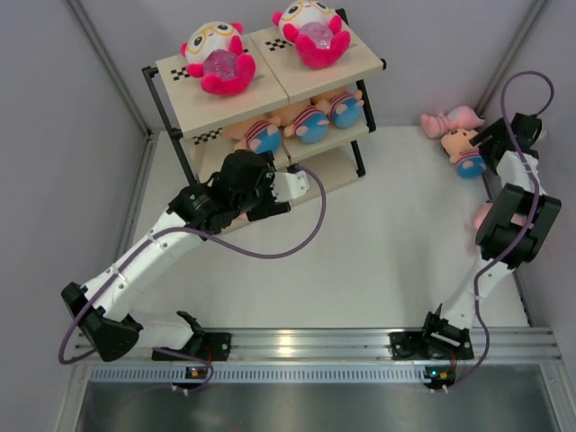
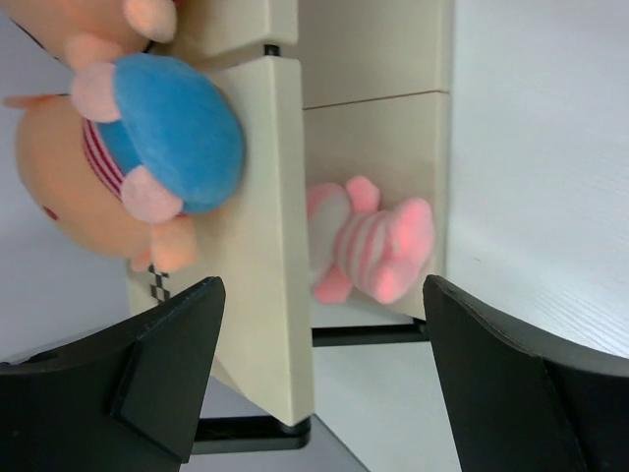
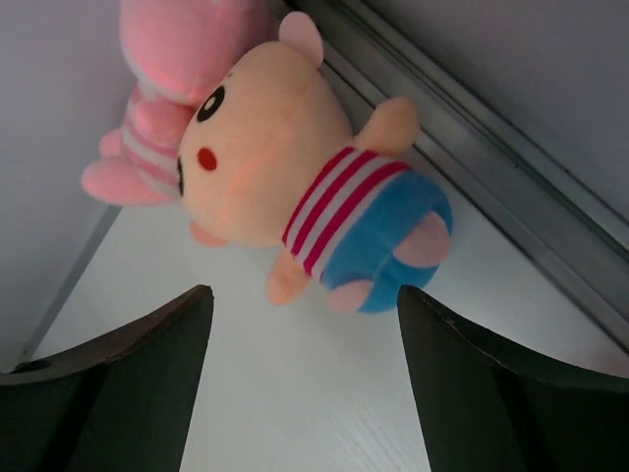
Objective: Place and organize the stuffed toys onto the shelf
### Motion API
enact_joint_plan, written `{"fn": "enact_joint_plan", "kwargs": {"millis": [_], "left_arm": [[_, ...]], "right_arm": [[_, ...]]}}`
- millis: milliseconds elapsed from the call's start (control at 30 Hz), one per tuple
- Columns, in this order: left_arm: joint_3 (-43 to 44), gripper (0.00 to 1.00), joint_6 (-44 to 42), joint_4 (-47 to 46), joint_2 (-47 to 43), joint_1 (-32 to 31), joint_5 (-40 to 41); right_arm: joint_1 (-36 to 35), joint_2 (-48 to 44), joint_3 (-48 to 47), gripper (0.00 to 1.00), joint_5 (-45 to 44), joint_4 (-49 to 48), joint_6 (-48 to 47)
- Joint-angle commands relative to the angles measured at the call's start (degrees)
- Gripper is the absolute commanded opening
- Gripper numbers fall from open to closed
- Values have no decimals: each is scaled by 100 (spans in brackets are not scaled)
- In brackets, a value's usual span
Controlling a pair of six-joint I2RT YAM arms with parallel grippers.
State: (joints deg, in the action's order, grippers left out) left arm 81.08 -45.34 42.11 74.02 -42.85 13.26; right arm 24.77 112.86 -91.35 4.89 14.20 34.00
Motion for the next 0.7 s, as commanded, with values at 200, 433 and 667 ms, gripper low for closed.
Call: {"fn": "enact_joint_plan", "kwargs": {"millis": [200,433,667], "left_arm": [[470,89,447,1265,68,-144,72],[1059,89,474,1476,464,-329,168],[1252,89,421,1616,666,-470,336]], "right_arm": [[-191,1168,-1886,72,-655,111,-2008],[-315,2107,-2993,81,-5,487,-3197],[-315,2846,-3872,83,513,909,-3708]]}}
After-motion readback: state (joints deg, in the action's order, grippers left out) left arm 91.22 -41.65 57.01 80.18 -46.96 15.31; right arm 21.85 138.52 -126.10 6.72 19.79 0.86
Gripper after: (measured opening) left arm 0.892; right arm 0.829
